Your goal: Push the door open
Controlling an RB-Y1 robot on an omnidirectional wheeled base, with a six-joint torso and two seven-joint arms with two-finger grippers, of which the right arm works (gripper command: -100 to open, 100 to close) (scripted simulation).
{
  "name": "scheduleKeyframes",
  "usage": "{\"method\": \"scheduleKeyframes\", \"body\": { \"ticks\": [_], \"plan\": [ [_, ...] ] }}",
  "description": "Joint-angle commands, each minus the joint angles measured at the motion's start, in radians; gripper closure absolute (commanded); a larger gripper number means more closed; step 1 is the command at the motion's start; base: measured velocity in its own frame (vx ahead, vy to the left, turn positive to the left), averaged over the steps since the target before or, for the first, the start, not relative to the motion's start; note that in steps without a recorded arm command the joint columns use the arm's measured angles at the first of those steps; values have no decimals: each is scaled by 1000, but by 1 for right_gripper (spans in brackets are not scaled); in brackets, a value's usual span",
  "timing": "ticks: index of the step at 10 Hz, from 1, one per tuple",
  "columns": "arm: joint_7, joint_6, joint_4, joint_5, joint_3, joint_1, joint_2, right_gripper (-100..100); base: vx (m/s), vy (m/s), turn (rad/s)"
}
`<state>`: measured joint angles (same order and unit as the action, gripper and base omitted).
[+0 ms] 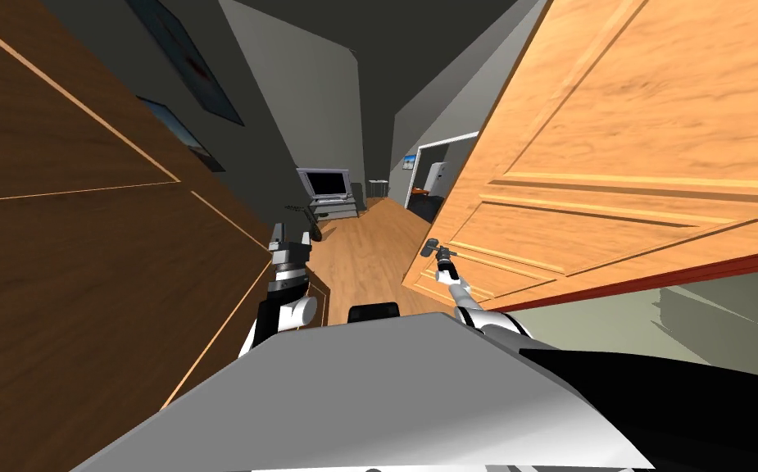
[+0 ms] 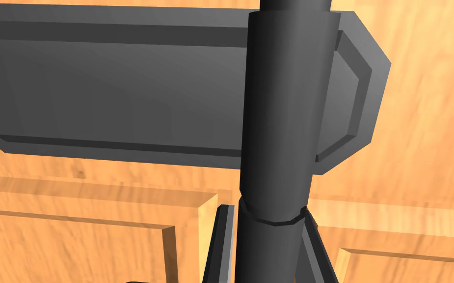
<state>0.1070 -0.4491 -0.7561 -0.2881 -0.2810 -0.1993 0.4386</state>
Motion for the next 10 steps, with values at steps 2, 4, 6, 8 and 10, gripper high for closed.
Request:
{"method": "scheduleKeyframes", "body": {
  "ticks": [2,4,6,8,10],
  "plan": [
    [-13,-12,22,-7,-37,-2,14,100,192,38,-66],
    [-21,-15,33,-12,-59,-2,17,100,195,7,-69],
    [-29,-18,44,-17,-82,-2,20,100,210,27,-75],
    [-37,-21,55,-22,-103,-1,24,100,194,24,-56],
    [-45,-23,65,-26,-123,-1,27,100,187,38,-80]
  ]
}}
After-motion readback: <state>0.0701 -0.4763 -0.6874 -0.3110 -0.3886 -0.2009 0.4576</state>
